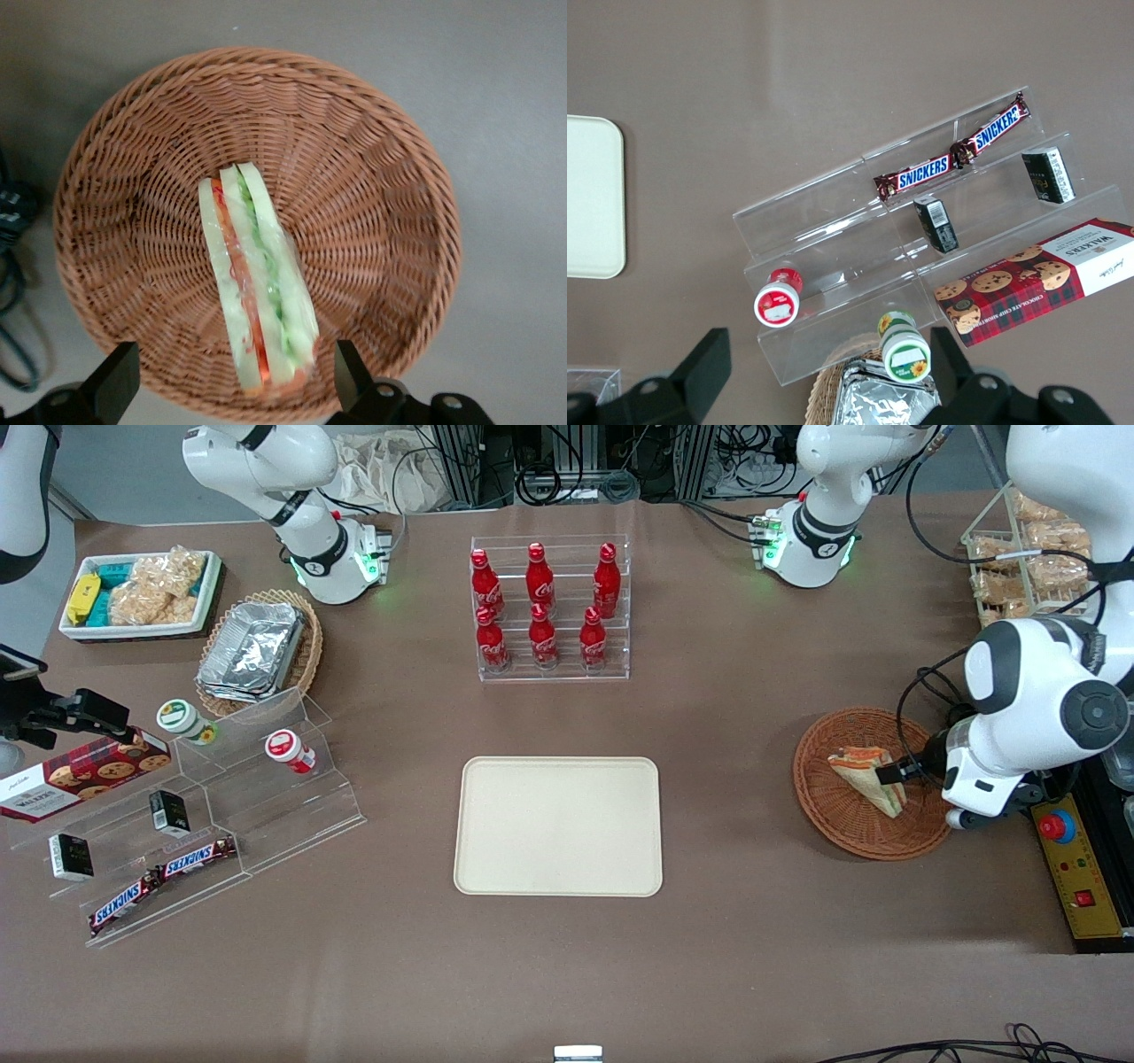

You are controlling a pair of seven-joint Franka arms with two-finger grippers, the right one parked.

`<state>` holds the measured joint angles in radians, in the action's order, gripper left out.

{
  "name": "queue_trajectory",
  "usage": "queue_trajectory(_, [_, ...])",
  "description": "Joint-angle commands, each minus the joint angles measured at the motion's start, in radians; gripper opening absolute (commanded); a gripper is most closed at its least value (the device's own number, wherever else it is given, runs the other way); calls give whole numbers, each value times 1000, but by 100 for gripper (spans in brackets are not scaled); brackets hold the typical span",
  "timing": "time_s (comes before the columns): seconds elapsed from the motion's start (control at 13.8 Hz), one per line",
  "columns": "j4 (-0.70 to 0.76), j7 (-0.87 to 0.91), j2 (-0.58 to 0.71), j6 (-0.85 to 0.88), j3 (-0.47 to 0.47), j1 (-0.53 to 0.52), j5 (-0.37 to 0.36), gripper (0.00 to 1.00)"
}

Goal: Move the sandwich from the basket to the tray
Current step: 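Close the left gripper on the sandwich's wrapped edge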

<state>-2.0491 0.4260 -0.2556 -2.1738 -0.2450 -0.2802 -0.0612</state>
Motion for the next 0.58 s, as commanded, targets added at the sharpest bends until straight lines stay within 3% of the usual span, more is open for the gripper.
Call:
queue_trajectory(0.0, [-77,101,-5,-122,-3,-7,8,99])
queue_trajectory(0.36, [-147,132,-48,-242,-3,-7,6,99])
queue_trajectory(0.43, [-151,132,-53,-256,-3,-5,4,96])
queue_trajectory(0.51, [-149,132,-57,-256,-3,-7,3,81])
